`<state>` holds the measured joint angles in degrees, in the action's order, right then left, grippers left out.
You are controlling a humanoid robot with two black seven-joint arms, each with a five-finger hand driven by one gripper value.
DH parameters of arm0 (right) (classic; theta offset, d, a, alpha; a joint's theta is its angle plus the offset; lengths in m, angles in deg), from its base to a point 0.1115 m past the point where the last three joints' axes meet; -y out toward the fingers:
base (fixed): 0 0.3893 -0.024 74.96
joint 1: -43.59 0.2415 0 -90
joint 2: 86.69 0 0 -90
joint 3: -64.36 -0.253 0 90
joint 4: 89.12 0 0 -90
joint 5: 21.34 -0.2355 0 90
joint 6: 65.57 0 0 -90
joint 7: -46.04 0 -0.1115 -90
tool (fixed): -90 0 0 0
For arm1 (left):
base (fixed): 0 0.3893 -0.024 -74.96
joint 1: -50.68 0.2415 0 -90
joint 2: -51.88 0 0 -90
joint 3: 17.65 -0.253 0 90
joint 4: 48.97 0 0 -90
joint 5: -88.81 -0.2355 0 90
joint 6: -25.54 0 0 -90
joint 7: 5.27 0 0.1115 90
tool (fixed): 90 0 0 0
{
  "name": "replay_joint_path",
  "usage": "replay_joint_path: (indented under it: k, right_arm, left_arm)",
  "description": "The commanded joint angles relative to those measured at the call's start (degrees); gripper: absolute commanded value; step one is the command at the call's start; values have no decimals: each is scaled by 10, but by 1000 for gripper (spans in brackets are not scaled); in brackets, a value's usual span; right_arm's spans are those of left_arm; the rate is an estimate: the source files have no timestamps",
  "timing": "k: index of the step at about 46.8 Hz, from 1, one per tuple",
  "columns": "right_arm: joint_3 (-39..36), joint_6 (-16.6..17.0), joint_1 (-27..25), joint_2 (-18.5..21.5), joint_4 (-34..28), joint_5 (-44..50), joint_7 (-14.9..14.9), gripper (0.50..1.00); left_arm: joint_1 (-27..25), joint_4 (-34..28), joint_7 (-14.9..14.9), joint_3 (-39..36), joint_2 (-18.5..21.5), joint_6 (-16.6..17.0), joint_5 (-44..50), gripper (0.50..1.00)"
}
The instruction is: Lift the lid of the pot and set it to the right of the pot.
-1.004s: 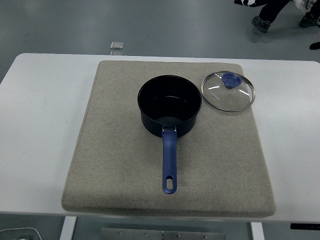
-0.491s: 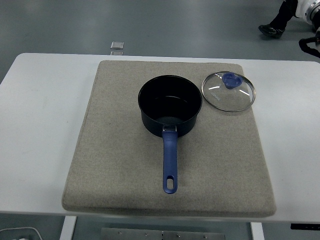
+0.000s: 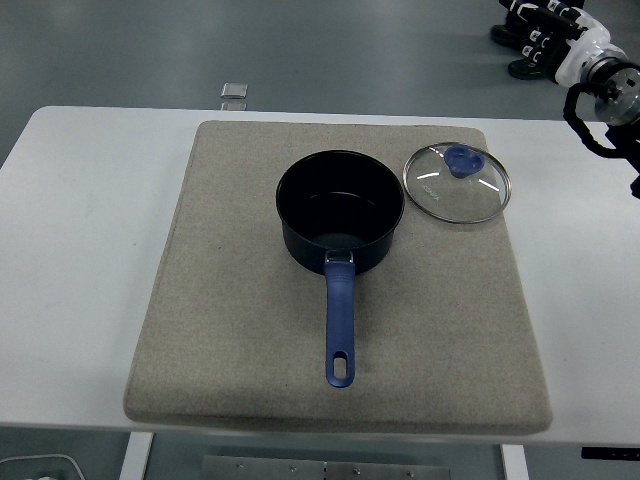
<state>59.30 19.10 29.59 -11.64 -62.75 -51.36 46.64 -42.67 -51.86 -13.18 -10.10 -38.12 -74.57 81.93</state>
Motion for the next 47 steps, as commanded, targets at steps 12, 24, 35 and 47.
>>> replay_joint_path:
  k: [12, 24, 35, 47]
  right_arm:
    - [-31, -13, -35, 23, 0, -19, -7, 909]
    - [-36, 44, -52, 26, -1, -21, 12, 909]
    - [-35, 95, -54, 27, -3, -6, 31, 909]
    - [-36, 116, -66, 28, -4, -6, 41, 909]
  left_arm:
    - [0, 0, 0, 0, 0, 0, -1, 1000]
    - [0, 0, 0, 0, 0, 0, 0, 1000]
    - [0, 0, 0, 0, 0, 0, 0, 1000]
    - [0, 0, 0, 0, 0, 0, -1, 1000]
